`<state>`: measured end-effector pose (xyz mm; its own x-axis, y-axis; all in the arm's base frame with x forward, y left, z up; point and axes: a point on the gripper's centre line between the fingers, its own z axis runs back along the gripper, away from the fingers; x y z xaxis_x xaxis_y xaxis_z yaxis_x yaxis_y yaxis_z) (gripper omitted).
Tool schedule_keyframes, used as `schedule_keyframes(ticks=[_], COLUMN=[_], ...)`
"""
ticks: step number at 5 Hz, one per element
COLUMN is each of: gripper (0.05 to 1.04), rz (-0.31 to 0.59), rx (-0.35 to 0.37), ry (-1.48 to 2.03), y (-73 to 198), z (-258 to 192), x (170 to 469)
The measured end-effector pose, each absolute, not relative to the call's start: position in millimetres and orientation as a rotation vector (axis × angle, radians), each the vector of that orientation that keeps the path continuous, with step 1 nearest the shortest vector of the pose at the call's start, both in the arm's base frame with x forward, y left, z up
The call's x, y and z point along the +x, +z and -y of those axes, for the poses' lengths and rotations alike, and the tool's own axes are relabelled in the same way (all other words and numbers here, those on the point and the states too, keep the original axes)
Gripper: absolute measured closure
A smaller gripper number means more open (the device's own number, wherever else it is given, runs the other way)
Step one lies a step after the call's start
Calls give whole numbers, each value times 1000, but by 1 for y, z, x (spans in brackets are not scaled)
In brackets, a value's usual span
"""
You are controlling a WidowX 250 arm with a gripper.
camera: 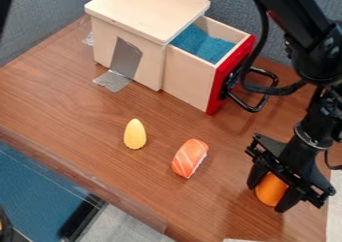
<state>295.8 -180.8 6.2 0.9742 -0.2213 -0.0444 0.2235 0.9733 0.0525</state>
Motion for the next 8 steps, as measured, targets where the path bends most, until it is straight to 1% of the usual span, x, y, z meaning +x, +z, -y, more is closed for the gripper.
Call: schedule_keyframes(ticks=[1, 2, 3, 4, 5, 6, 8], gripper=[475, 475, 475, 475, 475, 475, 475], rz=[8, 87, 130, 203, 216, 212, 143], rx=[10, -61, -125, -130, -115, -72, 2], ry=[-179, -55, 38, 147, 278, 348, 466], y=[41, 89, 119, 148, 154, 150, 133], z=[167, 128, 91, 48, 0, -35, -88], x=[307, 335, 356, 381, 404, 413, 411])
